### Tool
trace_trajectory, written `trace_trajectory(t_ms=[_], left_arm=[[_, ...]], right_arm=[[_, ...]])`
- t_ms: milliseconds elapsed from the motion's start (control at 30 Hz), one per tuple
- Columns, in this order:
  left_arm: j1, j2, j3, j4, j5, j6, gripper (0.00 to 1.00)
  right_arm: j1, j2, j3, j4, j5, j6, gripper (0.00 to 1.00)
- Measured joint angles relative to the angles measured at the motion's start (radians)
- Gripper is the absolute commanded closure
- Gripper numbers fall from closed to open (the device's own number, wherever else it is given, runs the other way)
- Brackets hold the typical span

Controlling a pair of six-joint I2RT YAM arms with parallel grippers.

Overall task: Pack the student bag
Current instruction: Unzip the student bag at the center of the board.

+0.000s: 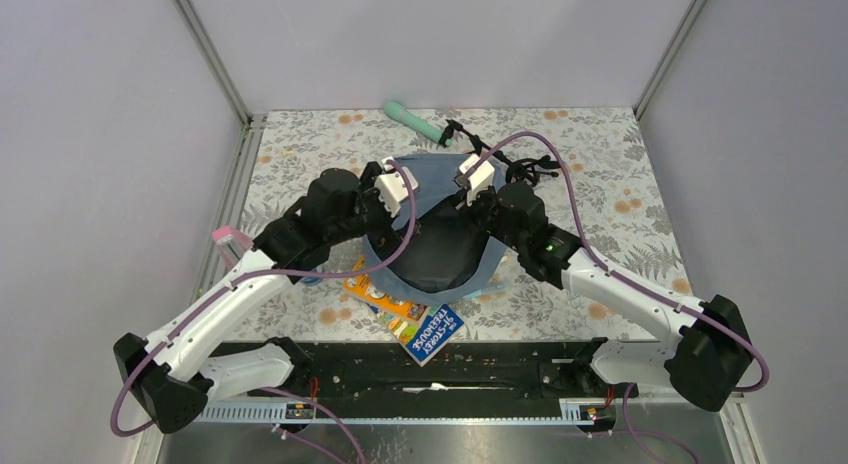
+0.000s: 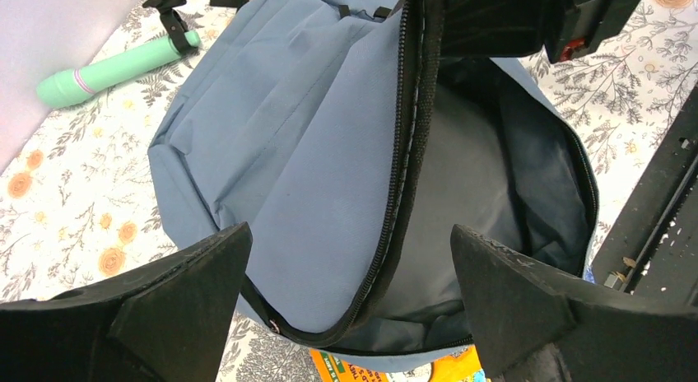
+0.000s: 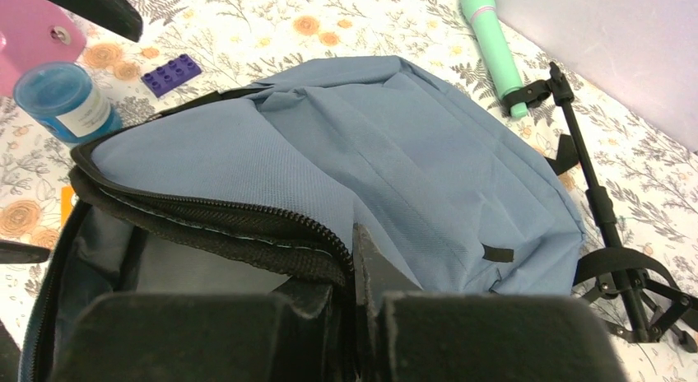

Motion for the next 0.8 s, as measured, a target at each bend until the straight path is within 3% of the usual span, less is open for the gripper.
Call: trace_trajectory(t_ms=[200,433,467,500,533,567,600,633,700,767,800], left_arm=[[-0.01,0.033,0.0,0.029,-0.061,0.0,0.01],[-0.053,0.176,0.014,0.029,-0.074,-0.008,0.01],[-0.059,0.2,0.021,0.027,-0.078,-0.01,0.07],[-0.065,0.222,0.027,0.027,-0.087,-0.014,0.25],[-0.072,0.242,0.031,0.028,-0.111,-0.017,0.51],[-0.075,0.253,0.032,0.028,-0.141,-0.025,0.73],[-0.079,0.264,0.036,0.029,-0.183,-0.03,0.86],[-0.081,0.269,0.039,0.029,-0.217,-0.043,0.95],[-0.082,0.27,0.043,0.031,-0.29,-0.055,1.0],[-0.081,0.263,0.041,0.042,-0.349,-0.068,1.0],[-0.08,0.258,0.039,0.05,-0.373,-0.075,1.0]], right_arm=[[-0.006,0.003,0.0,0.033,-0.043,0.027,1.0],[-0.007,0.019,0.0,0.044,-0.06,0.054,1.0],[-0.007,0.019,0.0,0.044,-0.06,0.057,1.0],[-0.007,0.019,0.0,0.045,-0.06,0.059,1.0],[-0.007,0.019,0.0,0.044,-0.06,0.061,1.0],[-0.007,0.019,0.0,0.044,-0.06,0.063,0.93],[-0.007,0.019,0.0,0.043,-0.057,0.069,0.78],[-0.007,0.019,0.0,0.043,-0.053,0.076,0.56],[-0.007,0.014,0.0,0.042,-0.037,0.108,0.21],[-0.007,-0.006,0.0,0.033,-0.01,0.154,0.05],[-0.007,-0.03,0.0,0.013,0.019,0.179,0.01]])
